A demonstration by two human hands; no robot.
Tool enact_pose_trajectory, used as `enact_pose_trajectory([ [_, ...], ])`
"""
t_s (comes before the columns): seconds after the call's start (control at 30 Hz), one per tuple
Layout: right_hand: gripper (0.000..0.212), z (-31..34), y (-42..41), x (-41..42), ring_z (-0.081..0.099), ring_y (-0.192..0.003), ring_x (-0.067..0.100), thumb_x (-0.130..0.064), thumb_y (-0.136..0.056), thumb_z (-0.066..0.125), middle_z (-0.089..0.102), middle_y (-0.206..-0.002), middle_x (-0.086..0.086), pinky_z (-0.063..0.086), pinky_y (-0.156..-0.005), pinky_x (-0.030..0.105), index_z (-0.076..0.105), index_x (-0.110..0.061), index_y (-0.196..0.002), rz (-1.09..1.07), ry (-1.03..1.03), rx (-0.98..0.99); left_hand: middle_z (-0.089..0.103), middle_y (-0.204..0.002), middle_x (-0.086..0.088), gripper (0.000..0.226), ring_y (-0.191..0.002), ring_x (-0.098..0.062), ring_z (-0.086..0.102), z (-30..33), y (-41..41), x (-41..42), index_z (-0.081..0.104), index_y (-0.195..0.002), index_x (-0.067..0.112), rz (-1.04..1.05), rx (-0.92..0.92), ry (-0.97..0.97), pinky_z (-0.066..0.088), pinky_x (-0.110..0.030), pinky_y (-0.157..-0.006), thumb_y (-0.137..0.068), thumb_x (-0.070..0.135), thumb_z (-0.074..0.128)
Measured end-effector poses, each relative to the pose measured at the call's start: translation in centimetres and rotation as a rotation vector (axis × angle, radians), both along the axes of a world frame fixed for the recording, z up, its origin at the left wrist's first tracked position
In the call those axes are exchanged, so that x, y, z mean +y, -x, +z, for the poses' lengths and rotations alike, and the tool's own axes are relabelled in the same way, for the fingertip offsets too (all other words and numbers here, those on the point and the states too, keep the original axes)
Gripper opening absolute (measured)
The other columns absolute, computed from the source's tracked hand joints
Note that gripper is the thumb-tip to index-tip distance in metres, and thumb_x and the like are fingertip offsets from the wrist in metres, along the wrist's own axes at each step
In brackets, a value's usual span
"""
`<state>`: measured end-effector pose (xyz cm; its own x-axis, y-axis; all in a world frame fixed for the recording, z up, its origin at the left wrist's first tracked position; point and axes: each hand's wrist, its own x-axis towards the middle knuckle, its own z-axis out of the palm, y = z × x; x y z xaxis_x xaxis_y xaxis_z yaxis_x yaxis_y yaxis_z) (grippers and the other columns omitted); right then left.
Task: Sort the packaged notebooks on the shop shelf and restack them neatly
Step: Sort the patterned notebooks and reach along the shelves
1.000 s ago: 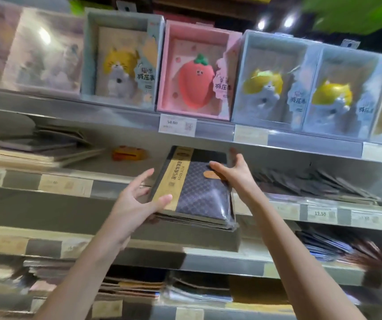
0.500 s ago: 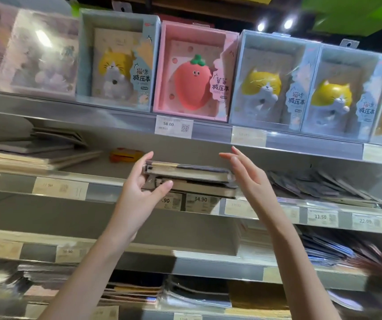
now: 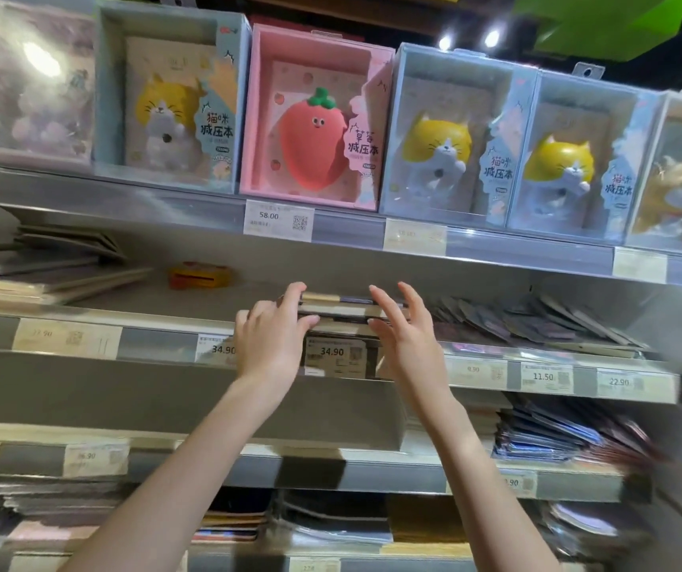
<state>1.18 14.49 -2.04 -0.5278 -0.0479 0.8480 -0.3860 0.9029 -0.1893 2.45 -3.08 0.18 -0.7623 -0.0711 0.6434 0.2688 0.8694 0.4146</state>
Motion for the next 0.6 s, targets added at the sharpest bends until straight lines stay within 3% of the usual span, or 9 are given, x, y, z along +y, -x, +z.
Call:
enact_pose_trajectory([
  [0.1,0.037,-0.4,1.4,0.0,0.061,-0.093,0.038,-0.032,-0.095,0.046,0.043,-0.138,0.02,0.052,-0.064,0.04,0.046,-0.028,-0.132,-0.106,-0.06,-0.009,0.06,-0.122,-0.006,0.045,-0.114,-0.026,0.052,-0.9,2.2,0.6,0.031,-0.137,0.019,-0.016,0.043,0.083,0.032,-0.037,-0.096,-0.098,0.038,0.038],
  [0.17,0.037,-0.3,2.4,0.3,0.062,-0.078,0.039,-0.038,-0.095,0.039,0.044,-0.137,0.018,0.049,-0.063,0.039,0.044,-0.029,-0.13,-0.197,-0.134,-0.035,0.063,-0.113,-0.007,0.041,-0.109,-0.029,0.054,-1.1,3.3,0.6,0.031,-0.134,0.018,0.018,-0.028,0.147,0.031,-0.039,-0.095,-0.099,0.038,0.033],
  [0.3,0.041,0.6,3.5,0.9,0.06,-0.1,0.035,-0.035,-0.098,0.027,0.034,-0.148,0.0,0.046,-0.079,0.039,0.034,-0.038,-0.139,-0.326,-0.133,-0.266,0.065,-0.103,-0.005,0.034,-0.109,-0.029,0.049,-1.1,4.1,1.5,0.041,-0.125,0.016,0.03,-0.164,0.235,0.022,-0.046,-0.099,-0.1,0.031,0.022],
  [0.43,0.043,0.6,3.8,0.8,0.061,-0.097,0.036,-0.032,-0.097,0.029,0.036,-0.146,-0.001,0.046,-0.076,0.038,0.034,-0.038,-0.139,-0.344,-0.138,-0.288,0.066,-0.099,-0.004,0.051,-0.113,-0.027,0.049,-0.7,4.9,1.4,0.042,-0.128,0.018,0.007,-0.213,0.243,0.022,-0.048,-0.096,-0.097,0.049,0.015],
  [0.6,0.041,0.4,3.7,0.8,0.058,-0.105,0.034,-0.035,-0.098,0.027,0.037,-0.145,0.003,0.045,-0.078,0.039,0.036,-0.037,-0.138,-0.348,-0.15,-0.302,0.058,-0.081,-0.001,0.051,-0.104,-0.029,0.056,-0.3,5.0,1.7,0.039,-0.133,0.02,0.027,-0.244,0.222,0.022,-0.048,-0.098,-0.097,0.049,0.018],
])
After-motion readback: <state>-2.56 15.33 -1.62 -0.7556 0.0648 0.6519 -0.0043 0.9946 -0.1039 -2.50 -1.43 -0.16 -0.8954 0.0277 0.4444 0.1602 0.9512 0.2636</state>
